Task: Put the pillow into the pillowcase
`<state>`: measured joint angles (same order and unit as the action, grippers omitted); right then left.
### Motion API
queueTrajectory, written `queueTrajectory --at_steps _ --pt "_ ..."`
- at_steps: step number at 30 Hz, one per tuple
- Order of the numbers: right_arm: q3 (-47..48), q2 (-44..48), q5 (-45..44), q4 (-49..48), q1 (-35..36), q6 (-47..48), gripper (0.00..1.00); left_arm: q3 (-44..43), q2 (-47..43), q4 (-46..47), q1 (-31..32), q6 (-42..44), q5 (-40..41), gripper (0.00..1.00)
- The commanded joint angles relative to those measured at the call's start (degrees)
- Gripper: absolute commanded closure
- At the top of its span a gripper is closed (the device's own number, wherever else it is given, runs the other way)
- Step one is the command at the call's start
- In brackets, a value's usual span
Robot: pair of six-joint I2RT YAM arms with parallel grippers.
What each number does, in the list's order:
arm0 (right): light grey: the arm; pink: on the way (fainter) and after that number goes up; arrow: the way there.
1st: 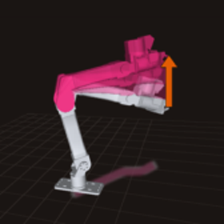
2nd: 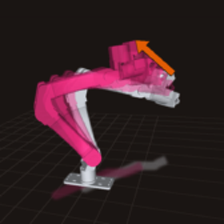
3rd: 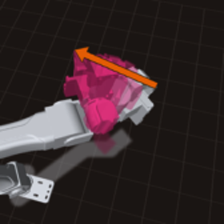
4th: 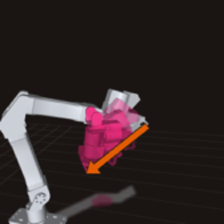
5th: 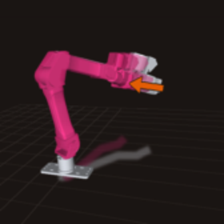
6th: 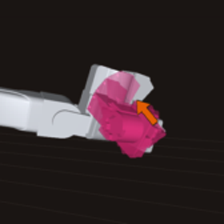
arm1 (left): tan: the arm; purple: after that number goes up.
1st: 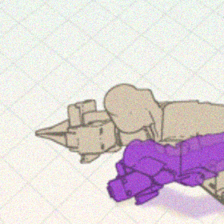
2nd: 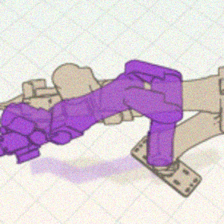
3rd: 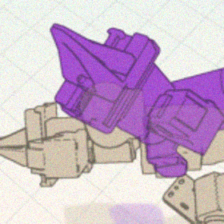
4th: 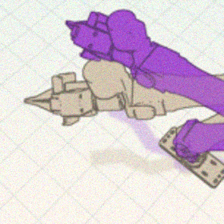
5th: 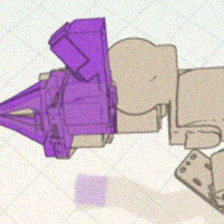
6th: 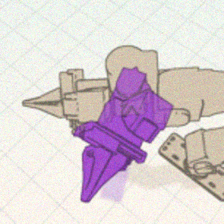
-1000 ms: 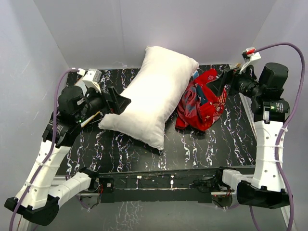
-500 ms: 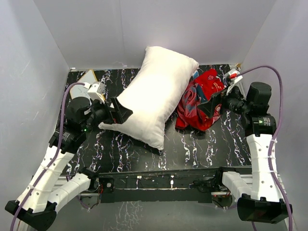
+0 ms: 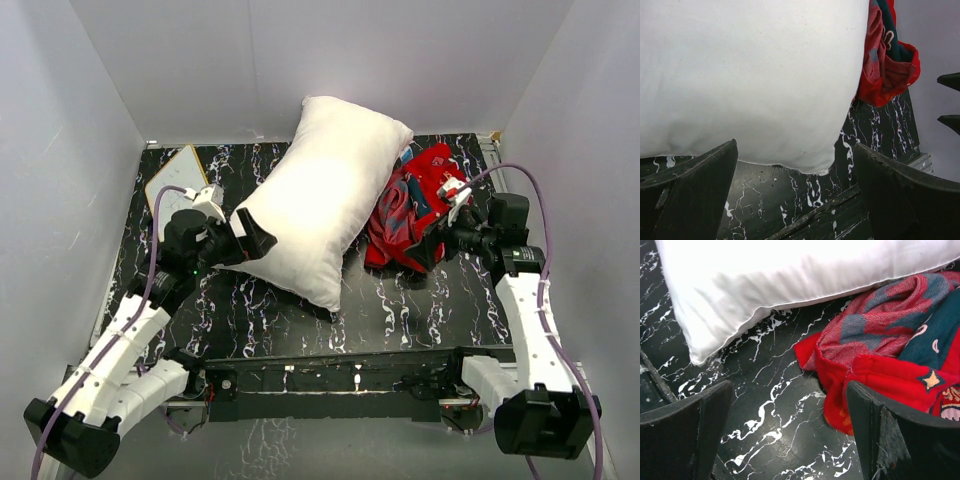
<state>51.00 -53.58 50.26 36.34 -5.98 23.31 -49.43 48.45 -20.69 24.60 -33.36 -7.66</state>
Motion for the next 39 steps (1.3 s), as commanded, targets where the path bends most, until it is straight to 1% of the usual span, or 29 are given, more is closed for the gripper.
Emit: queueTrajectory --at_steps 1,3,4,5,6,7,9,11,13,14,15,16,18,19,21,22,23,25,26,27,29,33,35,37,38,39 --pt "2.8 -4.1 -1.6 -3.0 0.3 4.3 0.02 1.1 2.4 6.3 -3.0 -4.2 -2.5 0.03" --pt "3.3 -5.4 -1.7 -2.7 0.3 4.7 0.02 1.4 3.8 6.4 -4.6 -4.1 -2.8 0.03" --pt "3.4 -5.7 -1.7 -2.8 0.3 4.9 0.02 1.0 4.8 5.5 -4.9 -2.7 -0.9 0.03" --pt "3.4 -5.7 -1.6 -2.8 0.3 5.3 0.02 0.5 6.1 3.7 -5.0 -0.6 2.2 0.04" --pt "3.5 -5.7 -1.7 -2.9 0.3 5.5 0.02 -0.5 7.6 2.0 -5.0 1.9 7.9 0.03" --pt "3.5 -5.7 -1.9 -3.0 0.3 5.6 0.02 -1.6 9.8 0.0 -5.0 4.6 11.3 0.03" --pt "4.0 -6.0 -3.2 -2.9 0.3 5.9 0.02 -3.8 13.9 -2.5 -5.0 8.6 15.3 0.03" --pt "4.9 -7.0 -6.8 -3.0 0.3 5.8 0.02 -5.0 16.7 -2.7 -4.7 11.1 15.7 0.03" --pt "6.0 -8.7 -13.4 -3.8 0.4 5.5 0.02 -5.0 19.5 -1.3 -4.6 12.9 14.2 0.03" --pt "6.4 -9.6 -16.9 -4.6 0.3 5.1 0.02 -5.0 21.0 -1.0 -4.6 13.3 12.8 0.05" --pt "6.8 -10.9 -20.8 -5.4 0.3 4.6 0.02 -4.7 22.5 -0.4 -4.5 13.5 10.6 0.08" --pt "7.1 -12.5 -22.1 -6.0 0.4 4.6 0.02 -4.1 23.8 0.5 -4.6 13.6 7.4 0.16" --pt "7.5 -16.0 -25.5 -7.3 0.5 4.9 0.05 -2.4 25.8 4.3 -4.5 12.8 0.2 0.39" --pt "7.8 -18.2 -26.2 -7.4 0.6 5.3 0.07 -1.3 26.3 6.0 -4.3 11.9 -3.4 0.54" --pt "9.2 -22.3 -26.5 -6.1 0.6 6.0 0.16 0.6 26.1 10.4 -3.2 9.4 -9.0 0.88" --pt "9.9 -23.6 -26.1 -5.4 0.6 5.9 0.23 1.6 25.7 12.4 -2.0 8.3 -10.4 0.99" --pt "10.7 -24.6 -25.5 -4.8 0.6 5.8 0.36 2.2 25.3 14.4 -0.6 7.2 -11.9 1.0" --pt "12.9 -24.7 -25.6 -4.6 0.4 5.1 0.76 2.9 25.2 17.2 2.3 5.5 -13.5 1.0" --pt "14.0 -23.8 -26.4 -5.4 -0.1 4.5 0.87 2.9 25.4 18.0 4.0 5.1 -13.7 1.0" --pt "15.5 -22.6 -26.5 -6.6 -1.1 3.7 0.92 2.6 25.7 18.4 5.7 4.9 -13.6 1.0" --pt "20.0 -20.5 -25.7 -8.5 -4.3 1.6 0.92 2.1 26.4 19.7 9.1 4.4 -13.4 1.0" --pt "30.5 -18.6 -23.5 -8.6 -10.9 -1.1 0.92 1.3 27.0 22.4 15.0 2.8 -12.0 1.0" --pt "33.2 -17.4 -23.1 -8.7 -13.3 -1.3 0.92 1.5 26.4 23.1 16.6 2.1 -10.7 1.0" --pt "33.3 -15.5 -22.8 -9.5 -15.1 -1.2 0.92 2.5 24.5 23.0 16.9 1.2 -8.9 1.0" --pt "32.6 -14.4 -22.8 -9.9 -15.6 -1.0 0.92 3.4 22.9 22.5 16.9 0.9 -7.3 0.98" --pt "31.6 -13.5 -22.6 -10.4 -16.0 -0.8 0.92 4.0 20.9 21.6 16.9 0.9 -5.9 0.9"
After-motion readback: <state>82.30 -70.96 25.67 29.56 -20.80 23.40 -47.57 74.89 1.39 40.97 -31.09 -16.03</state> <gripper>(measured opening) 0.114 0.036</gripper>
